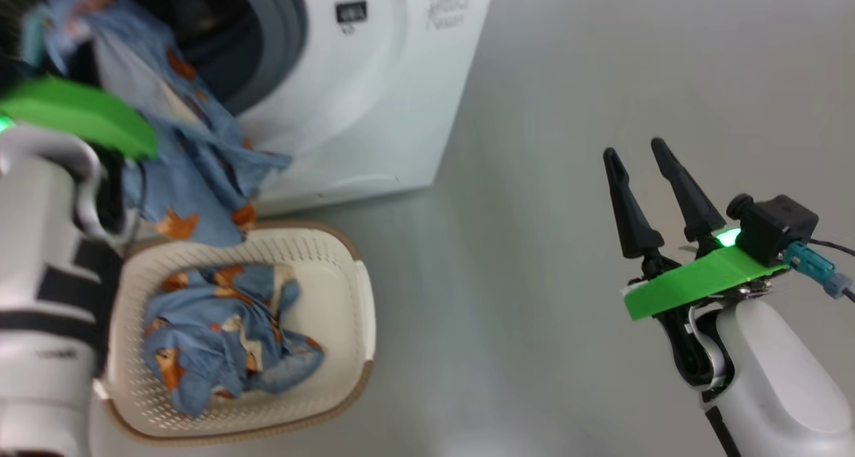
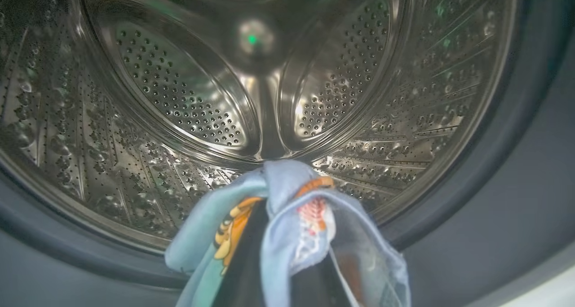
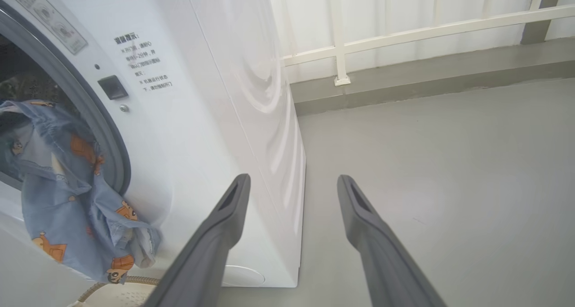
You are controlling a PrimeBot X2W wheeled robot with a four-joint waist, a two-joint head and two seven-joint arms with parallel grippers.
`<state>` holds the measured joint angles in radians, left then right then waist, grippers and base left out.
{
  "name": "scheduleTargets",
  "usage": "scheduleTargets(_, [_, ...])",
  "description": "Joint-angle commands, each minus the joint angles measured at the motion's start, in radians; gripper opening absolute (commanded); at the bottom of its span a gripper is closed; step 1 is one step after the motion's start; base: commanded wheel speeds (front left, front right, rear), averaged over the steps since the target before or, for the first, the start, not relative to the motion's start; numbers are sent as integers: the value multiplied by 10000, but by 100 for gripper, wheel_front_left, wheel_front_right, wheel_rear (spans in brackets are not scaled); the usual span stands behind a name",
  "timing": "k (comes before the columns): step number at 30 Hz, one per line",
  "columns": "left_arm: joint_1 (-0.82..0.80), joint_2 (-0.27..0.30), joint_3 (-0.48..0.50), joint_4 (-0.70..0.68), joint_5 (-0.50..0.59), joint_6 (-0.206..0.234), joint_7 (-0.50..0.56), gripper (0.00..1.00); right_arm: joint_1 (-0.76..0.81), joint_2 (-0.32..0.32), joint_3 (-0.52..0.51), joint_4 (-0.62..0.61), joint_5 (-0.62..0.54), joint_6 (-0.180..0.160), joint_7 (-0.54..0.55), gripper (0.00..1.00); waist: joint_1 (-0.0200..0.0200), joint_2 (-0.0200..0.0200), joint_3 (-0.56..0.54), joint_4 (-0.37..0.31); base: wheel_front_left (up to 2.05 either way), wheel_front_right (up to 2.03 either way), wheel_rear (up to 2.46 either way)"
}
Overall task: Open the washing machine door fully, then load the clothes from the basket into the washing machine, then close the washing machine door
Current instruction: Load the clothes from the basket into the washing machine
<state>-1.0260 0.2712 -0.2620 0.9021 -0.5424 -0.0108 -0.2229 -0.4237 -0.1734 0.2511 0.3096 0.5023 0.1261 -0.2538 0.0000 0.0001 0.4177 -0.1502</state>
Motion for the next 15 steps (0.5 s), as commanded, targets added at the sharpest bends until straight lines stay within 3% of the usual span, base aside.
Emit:
scheduleTargets(1, [-543, 565, 266, 49, 186, -72, -148, 0, -86, 53, 95, -290, -60, 46, -80, 100, 0, -1, 1167, -695, 0, 0, 0])
scheduleTargets(10, [-2532, 979, 274, 1318, 437, -301, -331, 0, -264, 316, 90, -503, -168, 46, -80, 100, 0, -1, 2215, -1244, 0, 0, 0])
scheduleTargets(15, [-3363, 1453, 661, 937, 643, -163, -381, 0, -275, 444, 68, -579, -170, 46, -80, 100, 0, -1, 2426, -1522, 0, 0, 0])
